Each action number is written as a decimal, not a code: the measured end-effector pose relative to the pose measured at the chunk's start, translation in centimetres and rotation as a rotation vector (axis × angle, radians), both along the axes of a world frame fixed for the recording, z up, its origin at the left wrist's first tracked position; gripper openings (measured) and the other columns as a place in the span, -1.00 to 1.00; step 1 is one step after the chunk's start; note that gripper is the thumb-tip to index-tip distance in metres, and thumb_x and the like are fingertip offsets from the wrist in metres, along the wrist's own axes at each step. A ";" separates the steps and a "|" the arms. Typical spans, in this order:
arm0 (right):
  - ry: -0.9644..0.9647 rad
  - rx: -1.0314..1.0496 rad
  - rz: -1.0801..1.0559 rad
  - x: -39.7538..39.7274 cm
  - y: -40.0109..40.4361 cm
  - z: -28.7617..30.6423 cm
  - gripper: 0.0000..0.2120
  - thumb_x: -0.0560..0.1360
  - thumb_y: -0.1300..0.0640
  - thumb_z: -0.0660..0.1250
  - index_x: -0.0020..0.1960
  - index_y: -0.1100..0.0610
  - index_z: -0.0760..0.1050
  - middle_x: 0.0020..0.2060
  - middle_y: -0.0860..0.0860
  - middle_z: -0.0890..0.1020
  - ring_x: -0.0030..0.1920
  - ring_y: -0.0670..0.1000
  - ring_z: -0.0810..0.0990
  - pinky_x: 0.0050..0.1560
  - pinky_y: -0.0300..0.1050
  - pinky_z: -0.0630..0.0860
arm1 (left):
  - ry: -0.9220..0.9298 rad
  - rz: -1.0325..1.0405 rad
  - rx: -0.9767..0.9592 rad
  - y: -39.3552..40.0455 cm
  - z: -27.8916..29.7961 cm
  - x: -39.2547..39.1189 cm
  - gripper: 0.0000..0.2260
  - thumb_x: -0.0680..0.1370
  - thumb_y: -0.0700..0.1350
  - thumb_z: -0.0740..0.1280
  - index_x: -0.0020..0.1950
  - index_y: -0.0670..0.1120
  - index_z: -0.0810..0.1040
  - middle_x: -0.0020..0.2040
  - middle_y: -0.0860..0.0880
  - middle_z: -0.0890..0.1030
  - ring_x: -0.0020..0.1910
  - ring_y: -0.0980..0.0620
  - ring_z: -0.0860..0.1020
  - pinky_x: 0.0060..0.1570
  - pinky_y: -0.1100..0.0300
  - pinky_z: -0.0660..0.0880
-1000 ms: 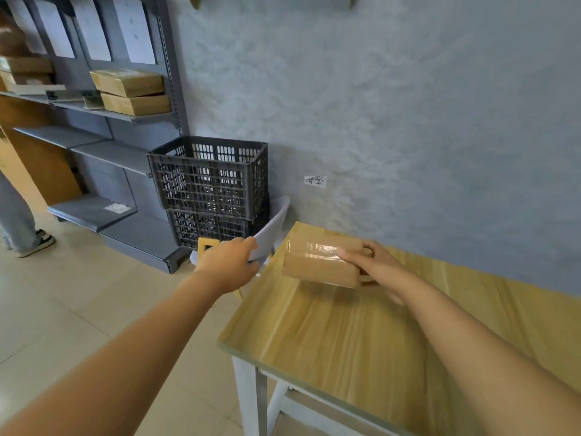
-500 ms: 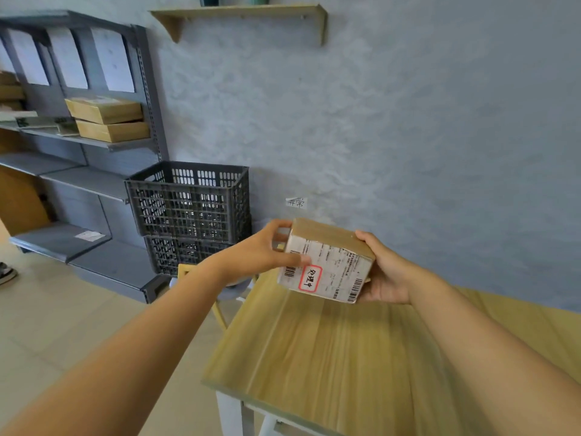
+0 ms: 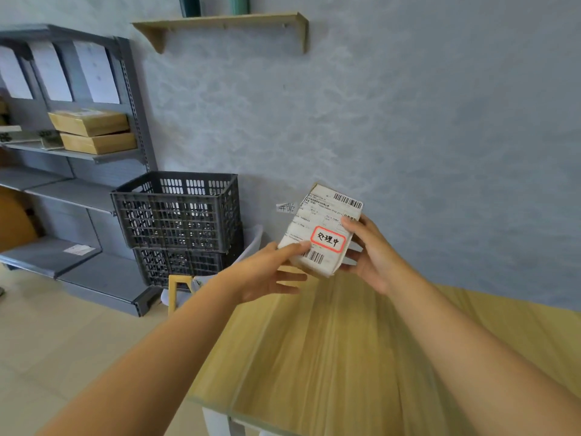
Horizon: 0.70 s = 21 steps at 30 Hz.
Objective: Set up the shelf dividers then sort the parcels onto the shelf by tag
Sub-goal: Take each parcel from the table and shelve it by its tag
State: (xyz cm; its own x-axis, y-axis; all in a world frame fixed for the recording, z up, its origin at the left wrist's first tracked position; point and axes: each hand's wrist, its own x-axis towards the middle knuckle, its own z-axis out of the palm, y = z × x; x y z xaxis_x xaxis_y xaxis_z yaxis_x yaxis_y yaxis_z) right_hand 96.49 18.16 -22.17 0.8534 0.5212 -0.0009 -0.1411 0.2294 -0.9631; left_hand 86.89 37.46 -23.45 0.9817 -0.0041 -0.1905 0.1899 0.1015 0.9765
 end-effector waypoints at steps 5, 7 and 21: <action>-0.078 -0.075 0.033 0.6 -0.7 0.2 -0.40 0.41 -0.13 0.45 0.41 -0.08 0.40 0.18 0.04 0.69 0.16 0.14 0.68 0.23 0.27 0.56 | 0.002 -0.067 -0.013 0.1 0.5 0.3 -0.60 0.53 0.18 0.37 0.27 -0.01 0.61 0.23 -0.09 0.65 0.14 -0.07 0.65 0.08 0.01 0.61; -0.055 -0.053 0.040 0.6 -0.7 0.1 -0.37 0.42 -0.13 0.42 0.44 -0.01 0.38 0.19 0.06 0.68 0.18 0.14 0.67 0.19 0.20 0.59 | -0.012 -0.039 -0.073 -0.1 0.4 0.6 -0.58 0.53 0.15 0.39 0.30 -0.05 0.59 0.26 -0.12 0.64 0.18 -0.10 0.64 0.09 0.02 0.61; -0.054 -0.300 -0.060 2.0 -5.5 -3.0 -0.46 0.55 -0.23 0.30 0.44 0.00 0.40 0.14 -0.03 0.70 0.14 0.04 0.68 -0.10 -0.03 0.59 | -0.194 -0.015 1.658 -0.9 -2.2 1.8 -0.65 0.62 0.09 0.23 0.38 0.03 0.44 0.27 0.02 0.56 0.18 0.01 0.55 0.00 0.16 0.42</action>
